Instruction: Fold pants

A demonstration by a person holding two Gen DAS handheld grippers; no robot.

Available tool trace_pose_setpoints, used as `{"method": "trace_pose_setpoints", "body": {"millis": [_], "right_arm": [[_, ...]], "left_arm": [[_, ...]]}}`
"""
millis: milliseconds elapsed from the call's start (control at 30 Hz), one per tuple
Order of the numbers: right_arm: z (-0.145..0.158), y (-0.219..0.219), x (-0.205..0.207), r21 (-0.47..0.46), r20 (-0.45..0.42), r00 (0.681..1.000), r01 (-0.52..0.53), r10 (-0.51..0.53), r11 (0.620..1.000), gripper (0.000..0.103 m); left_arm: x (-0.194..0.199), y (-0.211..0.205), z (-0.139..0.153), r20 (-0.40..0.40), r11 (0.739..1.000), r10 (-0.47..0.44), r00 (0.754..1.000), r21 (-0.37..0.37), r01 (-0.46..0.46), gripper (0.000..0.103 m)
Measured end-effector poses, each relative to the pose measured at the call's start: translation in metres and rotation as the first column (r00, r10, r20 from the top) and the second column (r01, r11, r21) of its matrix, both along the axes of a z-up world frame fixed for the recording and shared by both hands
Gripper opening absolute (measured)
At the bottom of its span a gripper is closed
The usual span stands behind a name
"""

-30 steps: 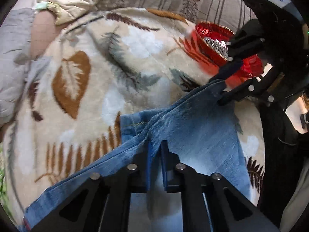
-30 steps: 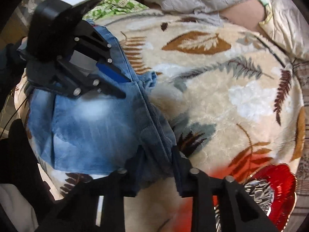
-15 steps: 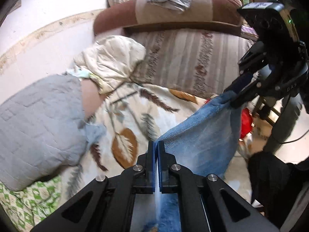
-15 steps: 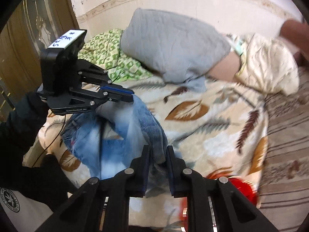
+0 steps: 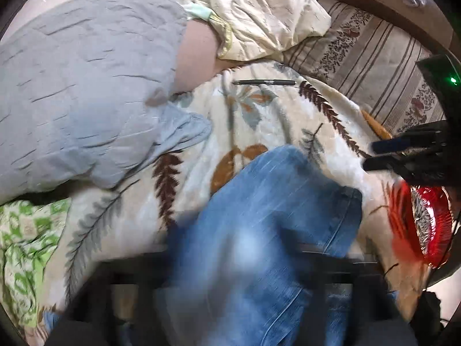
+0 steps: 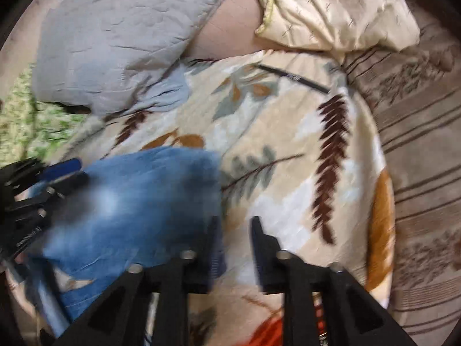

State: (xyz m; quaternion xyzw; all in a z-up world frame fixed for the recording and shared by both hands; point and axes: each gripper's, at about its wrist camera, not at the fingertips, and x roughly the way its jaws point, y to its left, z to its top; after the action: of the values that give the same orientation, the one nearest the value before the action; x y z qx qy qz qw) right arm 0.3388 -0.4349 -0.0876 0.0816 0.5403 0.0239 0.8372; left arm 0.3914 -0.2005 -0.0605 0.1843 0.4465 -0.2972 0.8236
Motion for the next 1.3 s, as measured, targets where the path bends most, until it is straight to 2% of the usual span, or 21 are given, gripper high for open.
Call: {"method": "trace_pose_setpoints", "body": {"millis": [33, 67, 100, 167, 267, 400, 533, 633, 667, 700, 733, 767, 867, 967, 1033, 1067, 1133, 1167, 1233, 1267, 1300], "right_arm": [[0.002, 0.0, -0.007, -0.008, 0.012, 1.0, -0.009, 0.009, 1.0, 0.081], [0.005, 0.0, -0.016, -0.019, 0.039, 0.999, -0.009, 0.009, 1.0, 0.092], [0.011, 0.0, -0.027, -0.018, 0.08, 0.997, -0.013, 0.014, 1.0, 0.092], [0.017, -0.001, -0.042, 0.016, 0.094, 0.995, -0.032, 0.031, 0.999, 0.092], [0.018, -0.001, -0.056, 0.078, 0.096, 0.995, -0.019, 0.011, 0.997, 0.092], [-0.01, -0.005, -0.051, 0.195, 0.026, 0.998, 0.056, -0.062, 0.979, 0.092], [-0.043, -0.016, -0.044, 0.339, -0.04, 0.988, 0.151, -0.146, 0.929, 0.089], [-0.065, -0.019, -0.039, 0.413, -0.091, 0.981, 0.195, -0.173, 0.89, 0.079], [-0.074, -0.02, -0.037, 0.441, -0.11, 0.978, 0.208, -0.177, 0.873, 0.072], [-0.081, -0.019, -0.034, 0.474, -0.122, 0.977, 0.211, -0.174, 0.855, 0.061], [-0.086, -0.018, -0.031, 0.505, -0.124, 0.979, 0.204, -0.163, 0.839, 0.049], [-0.089, -0.014, -0.028, 0.526, -0.12, 0.982, 0.188, -0.146, 0.83, 0.026], [-0.081, -0.004, -0.024, 0.526, -0.058, 0.993, 0.119, -0.104, 0.842, 0.015], [-0.061, -0.018, -0.03, 0.507, 0.01, 0.993, 0.099, -0.121, 0.856, 0.012], [-0.044, -0.038, -0.036, 0.461, 0.041, 0.986, 0.127, -0.164, 0.878, 0.012], [-0.04, -0.046, -0.037, 0.438, 0.044, 0.983, 0.139, -0.176, 0.888, 0.012], [-0.043, -0.052, -0.035, 0.407, -0.01, 0.985, 0.163, -0.174, 0.899, 0.013], [-0.047, -0.051, -0.036, 0.407, -0.048, 0.984, 0.176, -0.171, 0.896, 0.02], [-0.043, -0.051, -0.043, 0.399, -0.06, 0.978, 0.209, -0.202, 0.893, 0.027], [-0.037, -0.048, -0.048, 0.393, -0.044, 0.98, 0.198, -0.197, 0.898, 0.043], [-0.03, -0.045, -0.053, 0.386, -0.027, 0.982, 0.185, -0.189, 0.904, 0.073]], "left_arm": [[-0.008, 0.006, 0.003, 0.036, 1.0, 0.016, 0.999, 0.003, -0.016, 0.093], [-0.017, 0.013, 0.008, 0.058, 0.999, 0.032, 0.998, 0.006, -0.032, 0.093], [-0.023, 0.018, 0.01, 0.053, 0.999, 0.054, 0.997, 0.0, -0.054, 0.093], [-0.043, 0.028, 0.017, 0.038, 0.998, 0.057, 0.998, -0.005, -0.057, 0.093], [-0.079, 0.026, 0.023, 0.034, 0.999, -0.043, 0.998, 0.013, 0.042, 0.093], [-0.116, 0.002, 0.012, 0.124, 0.976, -0.164, 0.979, 0.165, 0.143, 0.093], [-0.109, -0.025, -0.013, 0.088, 0.965, -0.193, 0.977, 0.199, 0.172, 0.093], [-0.096, -0.038, -0.033, 0.107, 0.956, -0.194, 0.975, 0.243, 0.163, 0.09], [-0.09, -0.039, -0.04, 0.091, 0.956, -0.189, 0.978, 0.244, 0.162, 0.074], [-0.086, -0.039, -0.045, 0.073, 0.957, -0.182, 0.981, 0.242, 0.16, 0.037], [-0.081, -0.038, -0.049, 0.04, 0.96, -0.171, 0.985, 0.233, 0.157, 0.015], [-0.075, -0.037, -0.054, -0.014, 0.965, -0.154, 0.988, 0.211, 0.153, 0.003], [-0.077, -0.041, -0.053, -0.033, 0.968, -0.169, 0.985, 0.181, 0.172, 0.003], [-0.083, -0.06, -0.04, -0.011, 0.971, -0.214, 0.977, 0.105, 0.214, 0.003], [-0.081, -0.076, -0.035, 0.002, 0.975, -0.211, 0.978, 0.07, 0.21, 0.003], [-0.078, -0.084, -0.037, -0.018, 0.977, -0.198, 0.98, 0.074, 0.199, 0.003], [-0.073, -0.094, -0.05, -0.065, 0.976, -0.16, 0.985, 0.138, 0.168, 0.004], [-0.074, -0.091, -0.049, -0.075, 0.98, -0.143, 0.987, 0.131, 0.152, 0.007], [-0.077, -0.078, -0.036, -0.068, 0.99, -0.1, 0.993, 0.094, 0.107, 0.046], [-0.082, -0.064, -0.023, -0.032, 0.994, -0.074, 0.997, 0.075, 0.076, 0.086], [-0.088, -0.051, -0.012, 0.014, 0.997, -0.055, 0.998, 0.062, 0.054, 0.095]]}}
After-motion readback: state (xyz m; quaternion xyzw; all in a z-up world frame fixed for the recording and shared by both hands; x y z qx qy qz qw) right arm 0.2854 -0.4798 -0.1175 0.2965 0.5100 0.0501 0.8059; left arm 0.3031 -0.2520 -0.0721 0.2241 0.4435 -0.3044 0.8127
